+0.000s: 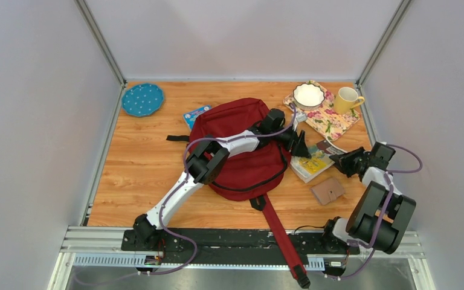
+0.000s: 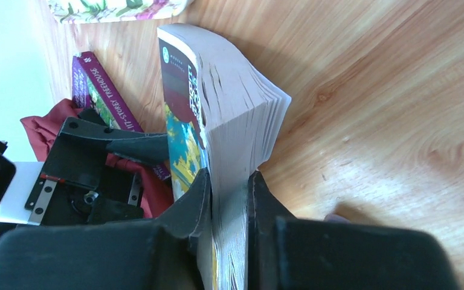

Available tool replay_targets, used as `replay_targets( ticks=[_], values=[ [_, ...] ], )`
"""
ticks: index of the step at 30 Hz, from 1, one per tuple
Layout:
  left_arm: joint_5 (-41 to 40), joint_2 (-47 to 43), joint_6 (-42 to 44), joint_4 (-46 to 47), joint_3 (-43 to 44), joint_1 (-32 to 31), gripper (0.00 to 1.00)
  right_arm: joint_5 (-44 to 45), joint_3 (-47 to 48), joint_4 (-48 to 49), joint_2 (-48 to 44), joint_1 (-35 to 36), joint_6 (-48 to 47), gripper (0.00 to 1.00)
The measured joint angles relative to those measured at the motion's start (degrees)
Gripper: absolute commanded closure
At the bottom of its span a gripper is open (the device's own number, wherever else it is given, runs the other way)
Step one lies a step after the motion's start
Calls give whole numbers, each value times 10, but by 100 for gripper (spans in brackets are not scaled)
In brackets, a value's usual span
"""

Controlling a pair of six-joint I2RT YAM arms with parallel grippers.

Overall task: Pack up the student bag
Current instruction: Pick up the book from the center of the board.

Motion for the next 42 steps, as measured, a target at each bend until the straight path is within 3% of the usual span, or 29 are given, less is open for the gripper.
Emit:
replay_targets(
  ticks=[4, 10, 14, 20, 29, 38, 42],
  values=[
    [0, -14, 9, -1, -22, -1, 10, 2, 1, -32, -46, 6, -5, 100],
    [-11, -98, 5, -9, -125, -7, 9, 10, 27, -137, -159, 14, -26, 100],
    [-1, -201, -57, 54, -231, 15, 9, 7, 59, -176, -244, 14, -24, 100],
    [13, -321, -111, 129, -273, 67, 9, -37, 96, -191, -346, 12, -11, 100],
    [-17, -523, -72, 146, -425, 65, 9, -189, 102, -152, -360, 72, 9, 100],
    [-118, -711, -82, 174, -710, 67, 9, -294, 124, -83, -360, 185, 16, 100],
    [-122, -755, -92, 187, -726, 67, 9, -314, 118, -45, -357, 250, 22, 100]
  ],
)
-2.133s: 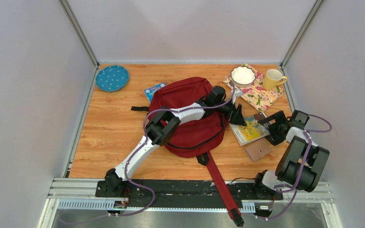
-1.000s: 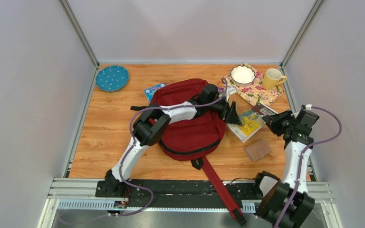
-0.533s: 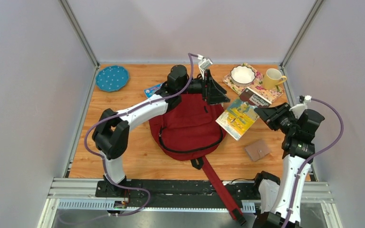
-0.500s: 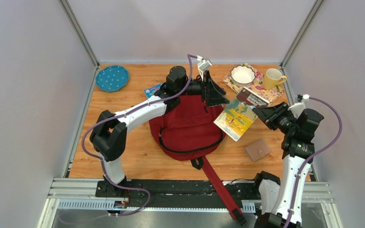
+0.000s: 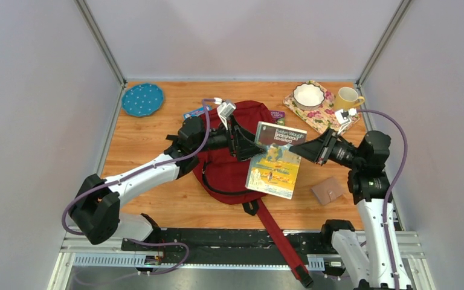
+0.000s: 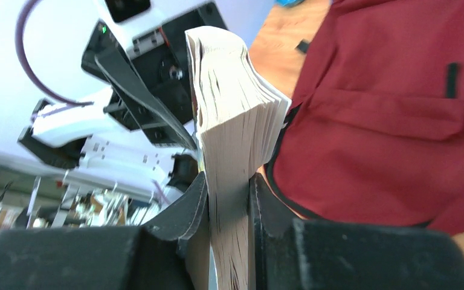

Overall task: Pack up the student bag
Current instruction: Pick up the book from the center of the board.

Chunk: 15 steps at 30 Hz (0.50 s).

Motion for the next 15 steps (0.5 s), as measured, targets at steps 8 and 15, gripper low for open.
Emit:
replay_targets(
  ticks=[8, 15],
  values=[
    [45, -39, -39, 80, -24, 0, 13, -34, -14, 44, 33, 117, -6, 100],
    [113, -39, -70, 89, -40, 2, 48, -51, -6, 42, 86, 159, -49, 100]
  ],
)
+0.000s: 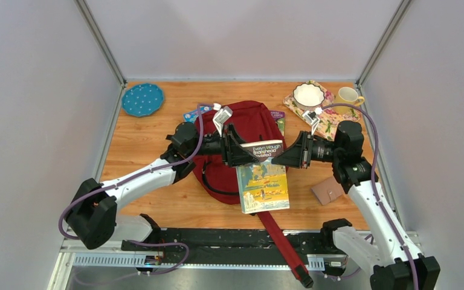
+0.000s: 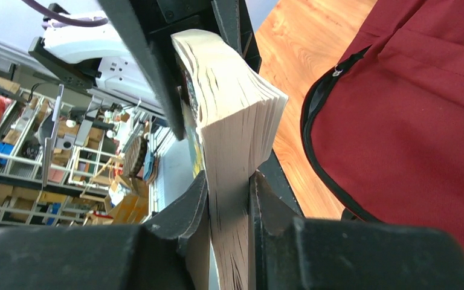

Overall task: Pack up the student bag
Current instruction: Pick up the book from the center of the board.

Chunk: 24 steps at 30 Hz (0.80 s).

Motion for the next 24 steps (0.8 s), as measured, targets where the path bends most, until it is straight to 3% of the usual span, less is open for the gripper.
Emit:
replay_targets(
  ticks=[2, 4, 6, 7, 8, 10, 13, 14, 16, 21, 24],
  values=[
    [4, -1, -3, -2, -9, 3, 59, -7, 11, -14, 17, 3, -19, 100],
    [2, -6, -3, -12, -19, 6, 61, -12, 24, -26, 30, 7, -38, 100],
    [-4, -14, 3, -26, -24, 7, 78, -14, 33, -38, 43, 10, -57, 100],
    [-8, -20, 4, -38, -25, 7, 96, -17, 37, -41, 49, 12, -64, 100],
    [-14, -26, 11, -50, -25, 7, 100, -17, 41, -45, 54, 15, -72, 100],
    [-27, -37, 26, -68, -25, 7, 100, -17, 47, -50, 63, 18, -84, 91],
    [-50, -52, 40, -93, -27, 4, 100, -2, 64, -77, 72, 22, -100, 47],
    [-60, -56, 44, -99, -29, 3, 100, 9, 70, -89, 74, 24, -103, 29],
    [-75, -74, 68, -129, -42, 2, 100, 64, 84, -117, 74, 20, -106, 15],
    [-159, -132, 106, -219, -106, 1, 100, 232, 90, -193, 36, 11, -115, 11],
    [-215, -183, 113, -245, -139, 1, 100, 268, 47, -198, -32, 10, -87, 10]
  ],
)
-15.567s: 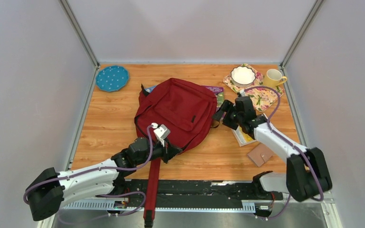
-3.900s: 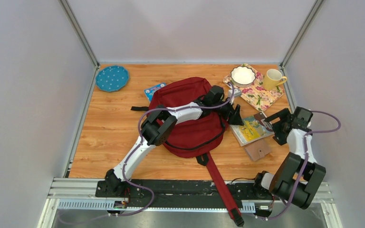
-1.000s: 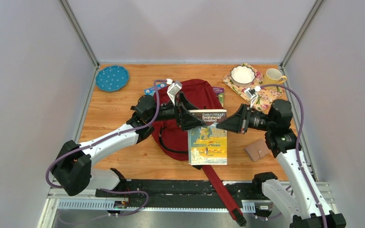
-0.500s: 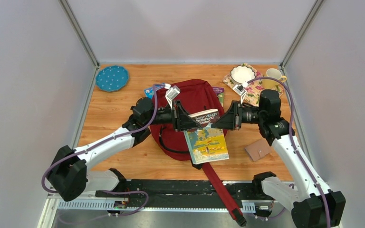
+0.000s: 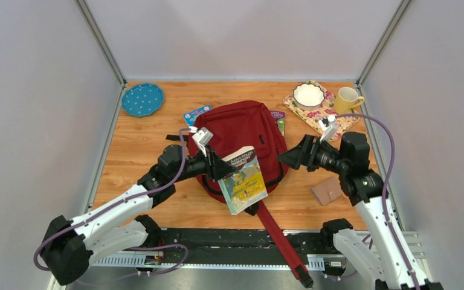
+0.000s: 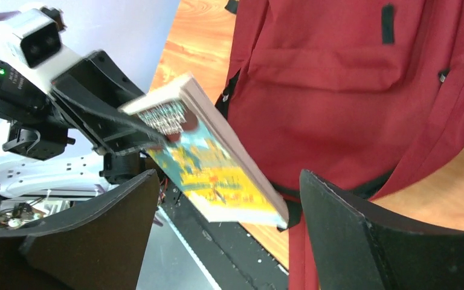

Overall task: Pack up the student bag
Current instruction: Pick up the book from the center of the board.

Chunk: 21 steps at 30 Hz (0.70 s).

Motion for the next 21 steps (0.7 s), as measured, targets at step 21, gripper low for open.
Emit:
replay_targets(
  ticks=[21],
  values=[
    [-92, -93, -125, 292, -101, 0, 100, 156, -234, 289, -45, 279, 287, 8]
  ],
)
